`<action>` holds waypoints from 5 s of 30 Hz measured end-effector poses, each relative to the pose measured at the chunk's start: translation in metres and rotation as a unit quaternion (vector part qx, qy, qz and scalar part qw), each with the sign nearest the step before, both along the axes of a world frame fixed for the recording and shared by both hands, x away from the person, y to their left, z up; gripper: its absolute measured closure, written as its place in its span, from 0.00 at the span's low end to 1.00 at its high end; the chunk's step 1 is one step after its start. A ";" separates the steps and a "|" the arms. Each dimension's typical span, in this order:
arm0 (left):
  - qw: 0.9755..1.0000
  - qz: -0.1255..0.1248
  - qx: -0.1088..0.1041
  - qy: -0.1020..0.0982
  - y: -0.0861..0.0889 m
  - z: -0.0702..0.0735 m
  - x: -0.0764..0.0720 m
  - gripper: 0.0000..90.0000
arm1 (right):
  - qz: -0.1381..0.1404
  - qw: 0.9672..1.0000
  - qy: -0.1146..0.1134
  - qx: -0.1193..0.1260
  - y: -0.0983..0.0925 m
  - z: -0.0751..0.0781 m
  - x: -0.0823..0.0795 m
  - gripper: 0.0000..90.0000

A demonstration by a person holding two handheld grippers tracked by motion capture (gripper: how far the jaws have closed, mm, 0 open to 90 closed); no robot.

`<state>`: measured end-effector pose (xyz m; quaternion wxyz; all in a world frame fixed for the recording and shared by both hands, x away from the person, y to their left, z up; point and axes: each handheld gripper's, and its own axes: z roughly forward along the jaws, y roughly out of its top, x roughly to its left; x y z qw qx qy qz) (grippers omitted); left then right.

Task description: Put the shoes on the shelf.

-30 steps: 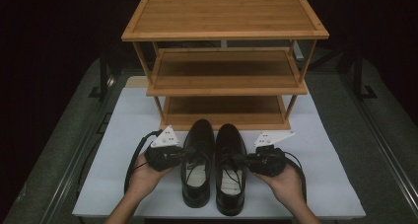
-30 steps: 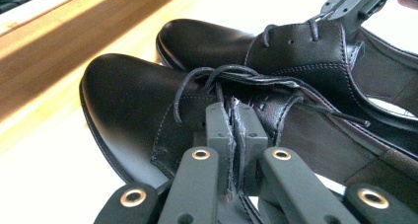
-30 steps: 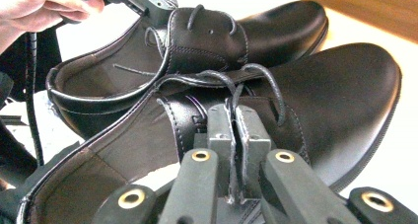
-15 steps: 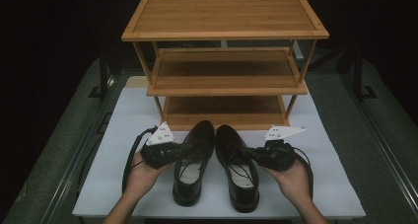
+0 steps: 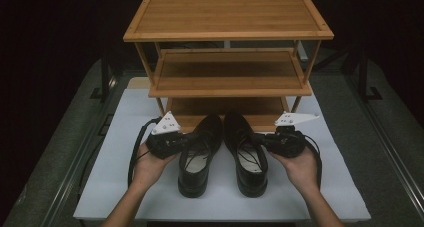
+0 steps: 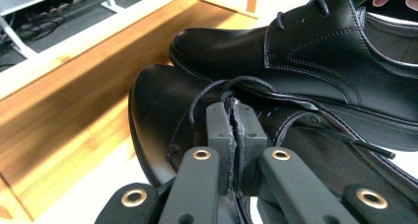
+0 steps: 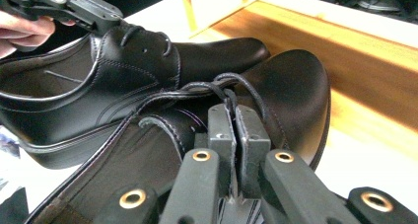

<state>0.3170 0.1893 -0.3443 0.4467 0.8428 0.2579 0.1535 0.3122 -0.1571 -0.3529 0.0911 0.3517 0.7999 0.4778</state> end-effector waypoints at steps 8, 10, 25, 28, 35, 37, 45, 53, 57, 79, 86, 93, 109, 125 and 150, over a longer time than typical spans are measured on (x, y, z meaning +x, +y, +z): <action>1.000 0.021 0.001 -0.008 -0.009 0.001 0.026 0.98 | -0.013 1.000 -0.011 -0.014 -0.001 0.004 0.025 0.97; 1.000 0.028 -0.002 -0.008 -0.009 0.002 0.033 0.98 | -0.015 1.000 -0.012 -0.017 -0.001 0.004 0.031 0.97; 0.998 0.060 -0.004 -0.008 -0.019 -0.011 0.077 0.98 | -0.041 0.999 -0.016 -0.023 0.007 -0.009 0.084 0.97; 0.998 0.067 0.004 -0.017 -0.025 -0.016 0.082 0.98 | -0.045 0.998 -0.021 -0.031 0.013 -0.009 0.089 0.97; 0.996 0.086 -0.006 -0.032 -0.032 -0.026 0.095 0.98 | -0.057 0.998 -0.025 -0.033 0.020 -0.014 0.100 0.97; 0.995 0.093 -0.010 -0.033 -0.033 -0.029 0.099 0.98 | -0.058 0.997 -0.027 -0.034 0.021 -0.015 0.102 0.96; 0.995 0.089 -0.017 -0.027 -0.036 -0.034 0.102 0.98 | -0.063 0.997 -0.026 -0.033 0.026 -0.021 0.107 0.96; 0.997 0.076 -0.014 -0.029 -0.035 -0.036 0.098 0.97 | -0.057 0.997 -0.027 -0.038 0.030 -0.027 0.101 0.96; 0.997 0.070 -0.019 -0.018 -0.032 -0.034 0.099 0.91 | -0.057 0.997 -0.030 -0.035 0.030 -0.026 0.101 0.88; 1.000 0.011 -0.013 0.022 0.020 -0.041 0.036 0.24 | -0.053 0.998 -0.021 -0.025 -0.009 -0.036 0.027 0.29; 0.999 -0.007 0.008 0.046 0.014 -0.070 0.035 0.18 | -0.036 0.999 0.007 -0.037 -0.007 -0.064 0.014 0.22; 0.998 -0.028 0.043 0.047 -0.002 -0.084 0.036 0.11 | -0.021 0.997 0.029 -0.070 0.005 -0.089 0.023 0.15; 0.994 -0.032 0.084 0.054 -0.025 -0.110 0.045 0.07 | -0.001 0.996 0.029 -0.083 0.030 -0.104 0.030 0.12; 0.994 -0.009 0.083 0.067 -0.033 -0.104 0.045 0.09 | -0.022 0.995 0.031 -0.087 0.040 -0.096 0.028 0.15; 0.996 0.000 0.029 0.082 -0.030 -0.089 0.077 0.09 | -0.013 0.998 0.047 -0.048 0.028 -0.075 0.065 0.15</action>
